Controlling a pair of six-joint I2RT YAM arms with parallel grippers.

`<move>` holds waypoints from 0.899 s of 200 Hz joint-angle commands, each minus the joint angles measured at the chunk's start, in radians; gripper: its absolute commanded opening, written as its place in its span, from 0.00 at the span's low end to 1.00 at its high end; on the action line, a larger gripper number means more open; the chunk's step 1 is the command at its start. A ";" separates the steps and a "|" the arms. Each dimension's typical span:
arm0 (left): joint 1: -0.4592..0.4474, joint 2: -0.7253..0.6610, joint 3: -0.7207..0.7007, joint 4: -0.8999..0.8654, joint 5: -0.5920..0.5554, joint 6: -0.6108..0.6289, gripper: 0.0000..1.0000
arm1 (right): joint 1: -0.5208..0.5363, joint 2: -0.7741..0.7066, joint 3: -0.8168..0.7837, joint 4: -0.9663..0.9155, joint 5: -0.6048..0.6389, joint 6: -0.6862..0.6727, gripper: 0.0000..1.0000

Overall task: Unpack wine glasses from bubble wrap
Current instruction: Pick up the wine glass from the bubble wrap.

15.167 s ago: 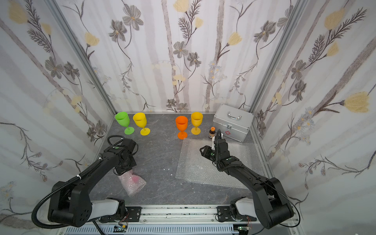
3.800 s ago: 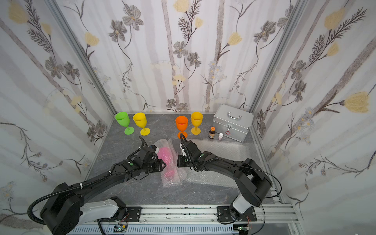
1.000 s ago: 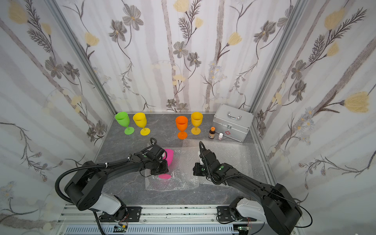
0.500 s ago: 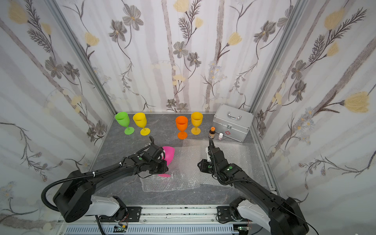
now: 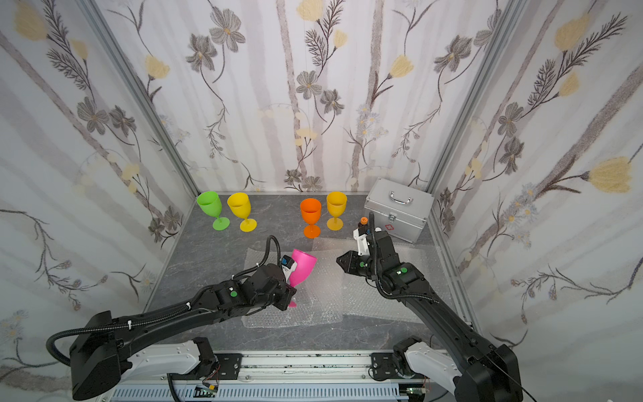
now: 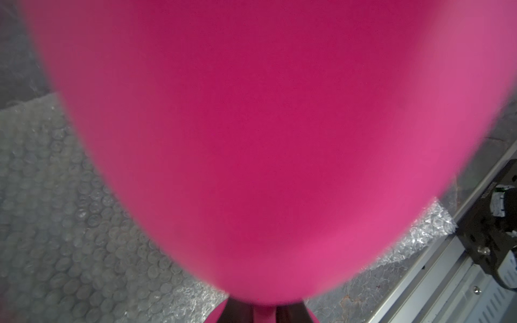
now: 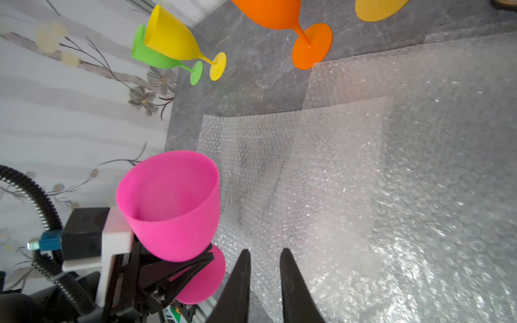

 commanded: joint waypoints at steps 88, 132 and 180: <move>-0.197 0.137 0.118 0.034 -0.364 0.268 0.07 | -0.017 0.105 0.063 -0.004 -0.189 -0.031 0.26; -0.222 0.144 0.134 0.046 -0.428 0.316 0.07 | -0.015 0.129 0.062 -0.015 -0.209 -0.045 0.24; -0.235 0.146 0.124 0.059 -0.453 0.330 0.07 | -0.015 0.131 0.057 0.007 -0.199 -0.029 0.12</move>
